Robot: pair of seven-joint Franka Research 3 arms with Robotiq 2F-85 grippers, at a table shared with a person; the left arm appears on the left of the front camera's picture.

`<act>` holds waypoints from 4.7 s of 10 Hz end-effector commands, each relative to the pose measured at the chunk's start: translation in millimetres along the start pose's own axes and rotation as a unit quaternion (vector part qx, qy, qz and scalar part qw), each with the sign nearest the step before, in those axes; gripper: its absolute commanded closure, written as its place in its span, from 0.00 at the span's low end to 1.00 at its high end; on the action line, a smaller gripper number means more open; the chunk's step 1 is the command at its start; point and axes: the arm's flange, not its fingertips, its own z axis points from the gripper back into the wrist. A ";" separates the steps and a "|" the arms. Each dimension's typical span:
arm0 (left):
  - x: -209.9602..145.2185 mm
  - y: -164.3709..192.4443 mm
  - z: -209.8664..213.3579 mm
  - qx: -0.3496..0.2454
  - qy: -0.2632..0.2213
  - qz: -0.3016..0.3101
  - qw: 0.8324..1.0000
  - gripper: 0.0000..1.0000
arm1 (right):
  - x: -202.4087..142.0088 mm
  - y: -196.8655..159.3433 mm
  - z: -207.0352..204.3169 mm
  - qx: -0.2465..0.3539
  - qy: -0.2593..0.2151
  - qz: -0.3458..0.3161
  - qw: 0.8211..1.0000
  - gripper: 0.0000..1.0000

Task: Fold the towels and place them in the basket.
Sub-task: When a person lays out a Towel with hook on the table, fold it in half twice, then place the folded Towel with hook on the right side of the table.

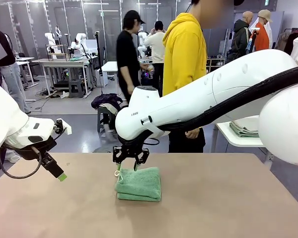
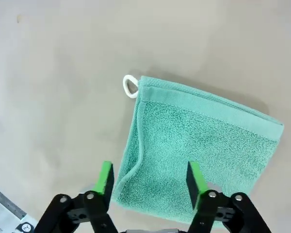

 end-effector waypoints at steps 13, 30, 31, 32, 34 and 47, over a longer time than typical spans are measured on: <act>1.7 -0.8 -1.3 0.006 -0.001 0.006 1.000 0.00 | -0.3 0.4 5.3 0.000 -0.003 0.001 1.000 0.00; 1.7 -0.8 -1.3 0.006 -0.001 0.006 1.000 0.00 | -96.3 -176.8 11.6 0.272 -0.047 -0.097 0.956 0.00; 1.7 -0.8 -1.3 0.006 -0.001 0.006 1.000 0.00 | -95.0 -184.9 8.0 0.275 -0.044 -0.109 0.954 0.00; 1.7 -0.8 -1.3 0.006 -0.001 0.006 1.000 0.00 | -92.4 -195.2 8.7 0.286 -0.046 -0.117 0.950 0.00; 1.7 -0.8 -1.3 0.006 -0.001 0.006 1.000 0.00 | -83.9 -209.6 1.3 0.304 -0.028 -0.119 0.945 0.00; 1.7 -0.8 -1.3 0.006 -0.001 0.006 1.000 0.00 | -60.0 -211.0 -62.1 0.370 -0.027 -0.138 0.918 0.00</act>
